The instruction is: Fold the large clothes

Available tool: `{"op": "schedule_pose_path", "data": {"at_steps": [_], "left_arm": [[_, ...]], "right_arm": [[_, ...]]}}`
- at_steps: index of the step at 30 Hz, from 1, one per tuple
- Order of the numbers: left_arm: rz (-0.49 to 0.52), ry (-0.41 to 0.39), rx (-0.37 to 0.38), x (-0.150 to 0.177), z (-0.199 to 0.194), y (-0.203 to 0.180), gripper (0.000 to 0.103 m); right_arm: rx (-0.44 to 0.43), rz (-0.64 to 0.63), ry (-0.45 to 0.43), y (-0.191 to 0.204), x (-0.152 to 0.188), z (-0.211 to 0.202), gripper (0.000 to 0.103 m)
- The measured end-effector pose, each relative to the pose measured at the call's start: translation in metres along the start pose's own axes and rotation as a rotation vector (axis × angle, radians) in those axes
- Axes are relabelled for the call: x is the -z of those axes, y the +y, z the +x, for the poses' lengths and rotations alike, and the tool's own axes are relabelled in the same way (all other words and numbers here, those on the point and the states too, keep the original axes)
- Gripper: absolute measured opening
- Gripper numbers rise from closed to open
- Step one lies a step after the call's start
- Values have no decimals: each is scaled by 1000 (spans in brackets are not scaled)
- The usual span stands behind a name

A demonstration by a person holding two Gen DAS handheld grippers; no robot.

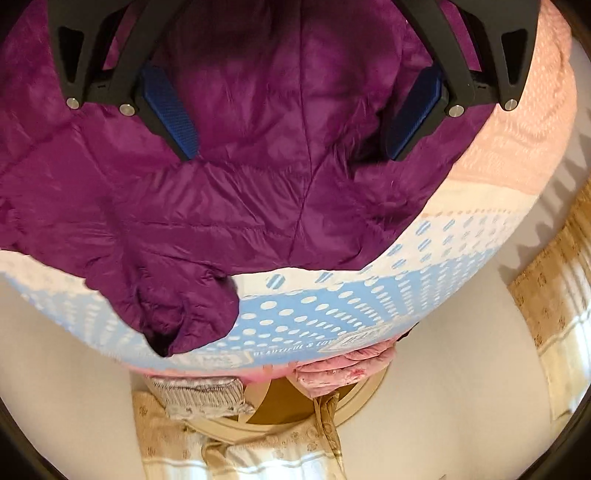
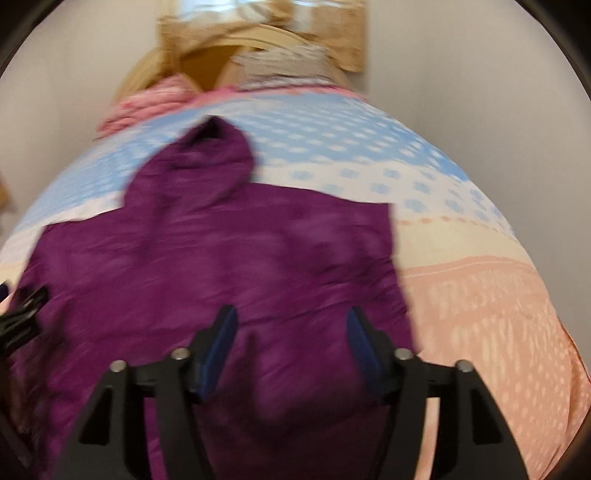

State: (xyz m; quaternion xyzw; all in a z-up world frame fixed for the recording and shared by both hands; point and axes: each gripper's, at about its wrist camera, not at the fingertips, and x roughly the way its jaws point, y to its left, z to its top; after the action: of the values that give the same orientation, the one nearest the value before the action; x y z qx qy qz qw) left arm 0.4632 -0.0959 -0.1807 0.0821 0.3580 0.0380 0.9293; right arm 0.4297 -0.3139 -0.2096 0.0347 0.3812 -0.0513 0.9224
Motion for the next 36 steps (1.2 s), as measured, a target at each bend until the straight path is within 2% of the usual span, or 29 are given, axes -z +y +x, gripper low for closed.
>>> {"op": "schedule_pose_path", "data": {"at_steps": [2, 5, 9, 12, 15, 17, 19, 21, 26, 28, 32, 36], "left_arm": [[39, 24, 1, 13, 5, -11, 102], [105, 60, -46, 29, 25, -28, 102], [126, 59, -39, 31, 29, -34, 102], [114, 74, -22, 26, 25, -28, 102], [40, 33, -3, 19, -9, 8, 102], [44, -18, -18, 21, -38, 41, 102], [57, -64, -68, 31, -61, 77, 102], [50, -80, -128, 46, -74, 115, 102], [-42, 2, -263, 101, -85, 222, 102], [-103, 55, -291, 130, -88, 259, 102], [-220, 157, -264, 179, -91, 306, 102], [-315, 197, -177, 203, -93, 317, 102]], "right_arm": [[-19, -27, 15, 19, 14, 6, 67], [-3, -22, 60, 30, 29, 28, 66], [45, -49, 59, 38, 38, 39, 68], [32, -40, 72, 35, 36, 40, 69], [33, -25, 54, 27, 37, 19, 70], [8, -15, 32, 27, 44, -1, 81], [-22, -29, 32, 32, 56, -17, 86], [-23, -53, 26, 36, 70, -32, 87], [-23, -57, -11, 38, 106, -67, 89], [-23, -58, -44, 41, 118, -82, 91], [-35, -108, -96, 59, 132, -102, 92], [-51, -153, -131, 76, 134, -118, 92]]}}
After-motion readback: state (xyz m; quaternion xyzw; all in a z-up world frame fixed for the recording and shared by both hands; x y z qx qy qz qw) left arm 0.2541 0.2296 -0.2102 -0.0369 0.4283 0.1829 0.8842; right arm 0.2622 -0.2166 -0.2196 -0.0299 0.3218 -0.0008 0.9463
